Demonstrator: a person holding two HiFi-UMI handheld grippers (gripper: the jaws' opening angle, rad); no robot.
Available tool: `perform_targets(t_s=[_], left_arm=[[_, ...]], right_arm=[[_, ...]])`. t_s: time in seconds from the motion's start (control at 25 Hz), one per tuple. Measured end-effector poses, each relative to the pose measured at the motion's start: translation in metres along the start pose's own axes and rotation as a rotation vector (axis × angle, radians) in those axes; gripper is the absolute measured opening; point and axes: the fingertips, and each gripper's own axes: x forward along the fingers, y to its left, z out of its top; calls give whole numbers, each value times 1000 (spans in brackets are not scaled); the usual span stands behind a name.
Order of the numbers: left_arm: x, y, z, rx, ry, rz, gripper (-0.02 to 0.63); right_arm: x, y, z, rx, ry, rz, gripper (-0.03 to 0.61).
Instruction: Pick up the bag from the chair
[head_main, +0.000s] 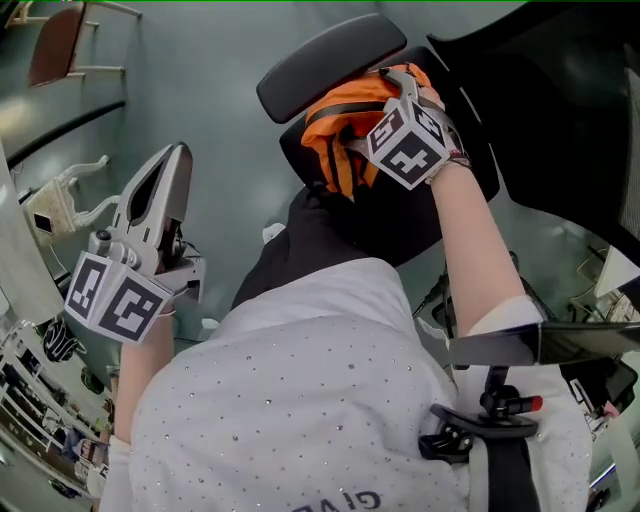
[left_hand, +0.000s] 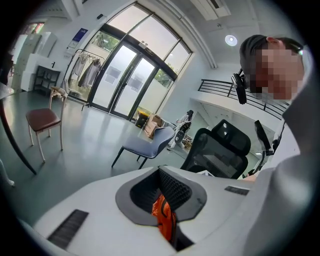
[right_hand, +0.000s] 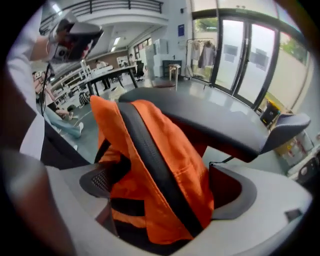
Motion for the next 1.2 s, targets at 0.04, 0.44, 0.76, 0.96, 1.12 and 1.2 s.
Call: perform_targets(t_s=[0.04,0.44,0.76,0.96,1.12,1.2], left_arm=[[-2,2,1,-1,-6,8,3],[-4,1,17,-26,-37,47,3],[6,5,12,-46,-43,11,3],[17,-5,22,-23,-16,-20,3],[11,-9,14,-17,-9,-17,3],[8,-8,8,-23,-3,-15,3]], right_arm=[[6,1,-8,-24,37,7,586],[31,33,-62,54,191,131,489],[45,45,-61,-8,276,140,417],[49,43,-52,-33,312,140,365],[46,31,-53,74,282,89,247],[46,28,-57,137,280,78,201]])
